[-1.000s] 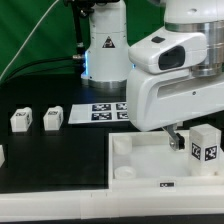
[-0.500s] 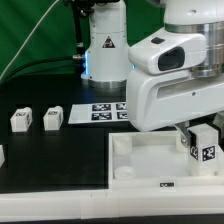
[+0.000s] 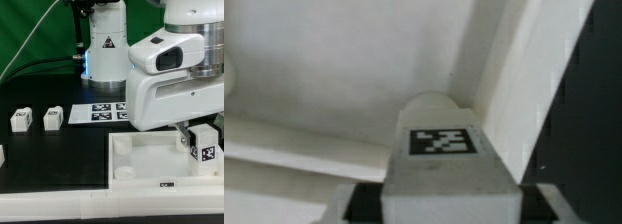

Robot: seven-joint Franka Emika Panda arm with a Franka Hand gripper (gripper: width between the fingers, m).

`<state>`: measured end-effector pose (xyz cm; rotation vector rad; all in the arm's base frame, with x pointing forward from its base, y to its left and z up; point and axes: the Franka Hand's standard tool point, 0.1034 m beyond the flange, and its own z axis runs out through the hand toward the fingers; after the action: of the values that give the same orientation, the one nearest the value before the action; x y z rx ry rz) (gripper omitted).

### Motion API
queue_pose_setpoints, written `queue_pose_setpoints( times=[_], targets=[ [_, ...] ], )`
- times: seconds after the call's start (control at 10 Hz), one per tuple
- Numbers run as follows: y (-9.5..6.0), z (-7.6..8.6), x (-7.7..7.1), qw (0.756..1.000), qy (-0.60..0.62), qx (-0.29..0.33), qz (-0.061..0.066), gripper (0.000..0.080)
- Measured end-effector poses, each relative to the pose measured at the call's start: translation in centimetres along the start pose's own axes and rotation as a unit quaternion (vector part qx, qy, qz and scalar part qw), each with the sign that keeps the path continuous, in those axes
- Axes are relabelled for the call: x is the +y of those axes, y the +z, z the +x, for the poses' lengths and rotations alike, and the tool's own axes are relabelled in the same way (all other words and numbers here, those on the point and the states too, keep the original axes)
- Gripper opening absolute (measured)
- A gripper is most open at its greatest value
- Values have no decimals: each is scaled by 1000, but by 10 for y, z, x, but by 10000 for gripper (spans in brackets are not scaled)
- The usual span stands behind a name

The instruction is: Assemble one leg

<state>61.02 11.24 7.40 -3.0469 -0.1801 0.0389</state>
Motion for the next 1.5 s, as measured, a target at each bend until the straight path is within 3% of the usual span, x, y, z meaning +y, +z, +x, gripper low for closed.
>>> queue_pose_setpoints(
  times=[0.2, 0.4, 0.7, 1.1, 1.2, 1.3, 1.4, 1.5],
  targets=[
    [0, 0, 0, 990, 138, 3, 5, 290],
    [0, 0, 0, 962, 273, 3, 10, 291],
    [0, 0, 0, 904, 428, 2, 15, 291],
    [0, 1, -2, 806, 591, -3, 20, 291],
    [1, 1, -2, 805, 593, -3, 20, 291],
    [1, 0, -3, 807, 590, -3, 20, 350],
    [2, 0, -3, 809, 587, -3, 19, 533],
    [2, 0, -3, 822, 569, -3, 19, 533]
  ],
)
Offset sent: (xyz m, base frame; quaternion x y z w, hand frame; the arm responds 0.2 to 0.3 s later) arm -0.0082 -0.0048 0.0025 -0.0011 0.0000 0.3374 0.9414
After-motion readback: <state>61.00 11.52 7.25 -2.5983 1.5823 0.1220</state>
